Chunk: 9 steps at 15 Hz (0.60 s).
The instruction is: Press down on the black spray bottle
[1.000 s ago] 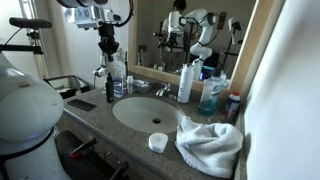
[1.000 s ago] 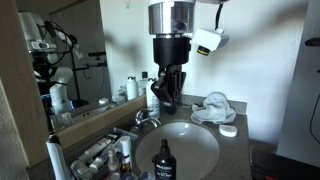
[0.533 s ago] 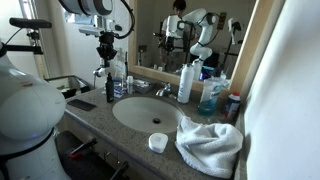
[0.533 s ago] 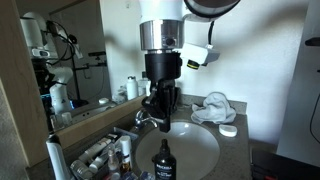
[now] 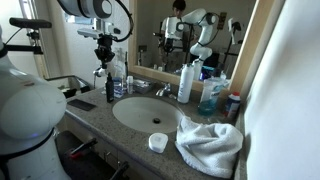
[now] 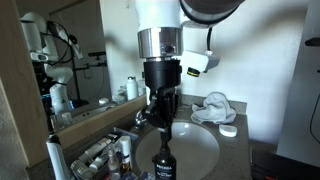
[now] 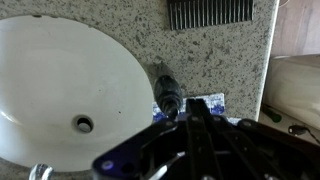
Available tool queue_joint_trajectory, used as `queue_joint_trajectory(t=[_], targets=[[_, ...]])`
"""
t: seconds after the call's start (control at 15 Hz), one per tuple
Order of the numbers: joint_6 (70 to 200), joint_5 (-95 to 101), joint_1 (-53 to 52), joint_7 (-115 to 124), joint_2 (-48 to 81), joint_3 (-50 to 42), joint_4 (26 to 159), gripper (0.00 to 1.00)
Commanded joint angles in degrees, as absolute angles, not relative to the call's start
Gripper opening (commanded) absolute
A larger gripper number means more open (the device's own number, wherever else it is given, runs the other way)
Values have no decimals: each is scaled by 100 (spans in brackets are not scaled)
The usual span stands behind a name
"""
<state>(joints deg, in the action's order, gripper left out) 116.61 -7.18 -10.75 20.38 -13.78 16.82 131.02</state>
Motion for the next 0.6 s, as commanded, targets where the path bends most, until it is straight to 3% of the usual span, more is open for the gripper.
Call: queue_joint_trajectory(t=[0.0,0.53], targets=[[11689,-666,-1135,2135,-1307,1672,13122,6],[11839,-266,-1082,2196,-1216,1655,13075,5]])
